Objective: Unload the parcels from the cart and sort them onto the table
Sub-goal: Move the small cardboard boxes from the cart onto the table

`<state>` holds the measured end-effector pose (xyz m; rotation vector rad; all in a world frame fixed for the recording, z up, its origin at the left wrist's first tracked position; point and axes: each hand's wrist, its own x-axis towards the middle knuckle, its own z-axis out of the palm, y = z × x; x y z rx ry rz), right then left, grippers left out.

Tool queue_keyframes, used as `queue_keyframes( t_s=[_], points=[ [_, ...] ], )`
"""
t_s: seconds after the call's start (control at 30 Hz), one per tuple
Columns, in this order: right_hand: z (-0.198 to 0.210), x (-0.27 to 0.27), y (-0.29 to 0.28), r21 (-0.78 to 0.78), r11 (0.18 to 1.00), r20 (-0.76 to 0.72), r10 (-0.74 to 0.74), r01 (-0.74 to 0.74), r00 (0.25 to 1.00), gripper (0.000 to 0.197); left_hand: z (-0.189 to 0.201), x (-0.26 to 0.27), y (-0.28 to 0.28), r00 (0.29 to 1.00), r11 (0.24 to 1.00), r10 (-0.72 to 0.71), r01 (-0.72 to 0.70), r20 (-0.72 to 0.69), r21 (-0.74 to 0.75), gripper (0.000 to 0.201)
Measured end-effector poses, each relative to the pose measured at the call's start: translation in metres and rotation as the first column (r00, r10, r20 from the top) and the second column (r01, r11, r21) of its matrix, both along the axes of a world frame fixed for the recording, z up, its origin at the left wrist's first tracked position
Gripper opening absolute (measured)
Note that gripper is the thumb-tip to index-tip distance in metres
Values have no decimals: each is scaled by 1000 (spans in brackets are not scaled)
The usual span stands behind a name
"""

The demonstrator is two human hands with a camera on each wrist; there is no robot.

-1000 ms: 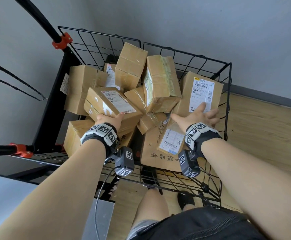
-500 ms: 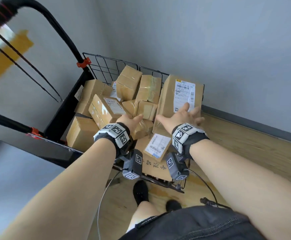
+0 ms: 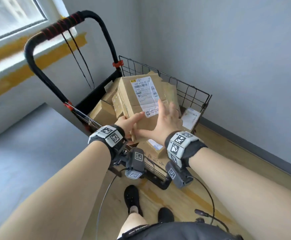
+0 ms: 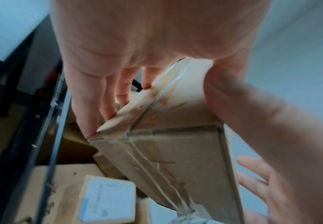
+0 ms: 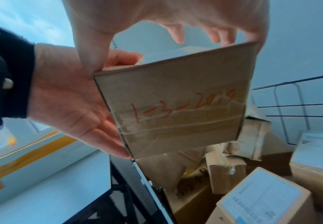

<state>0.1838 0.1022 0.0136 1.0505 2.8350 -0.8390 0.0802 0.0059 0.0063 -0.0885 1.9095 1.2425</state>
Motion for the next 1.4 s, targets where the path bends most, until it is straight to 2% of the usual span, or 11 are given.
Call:
queue_keyframes(
  t_s=[0.1, 0.2, 0.33, 0.4, 0.53, 0.63, 0.77, 0.9, 1.03, 1.13, 1.4],
  points=[
    [7, -10, -29, -66, 989, -97, 127, -133, 987, 123, 11, -7, -53, 993, 994, 111, -111, -28, -21, 65],
    [11, -27, -68, -205, 956, -173, 177, -211, 969, 106, 17, -16, -113, 979, 979, 190, -195, -79, -54, 80],
    [18, -57, -139, -268, 898, -240, 287, -347, 927, 75, 29, -17, -201, 928, 934, 354, -356, -115, 0, 55],
    [20, -72, -184, -287, 862, -265, 348, -418, 899, 68, 31, -17, -248, 894, 900, 436, -435, -103, 37, 51],
    [15, -95, -288, -320, 797, -269, 441, -511, 856, 74, 35, -12, -349, 854, 859, 511, -510, -102, 33, 45],
    [8, -109, -365, -339, 758, -261, 493, -557, 830, 77, 27, -14, -426, 847, 855, 514, -519, -133, 0, 67],
    [1, -125, -444, -374, 729, -263, 509, -573, 819, 75, 28, -14, -500, 809, 827, 533, -560, -246, -48, 38],
    [-6, -143, -484, -394, 741, -264, 476, -544, 839, 67, 25, -24, -533, 808, 840, 430, -522, -403, -148, 40],
    [-10, -172, -501, -358, 759, -262, 477, -544, 839, 65, 23, -50, -541, 805, 804, 377, -530, -459, -270, 39],
    [-15, -195, -510, -332, 749, -255, 514, -573, 819, 65, 22, -65, -548, 809, 771, 356, -537, -468, -342, 38],
    [-36, -252, -513, -252, 727, -124, 630, -638, 767, 67, 5, -112, -540, 861, 767, 307, -476, -405, -430, 38]
  ],
)
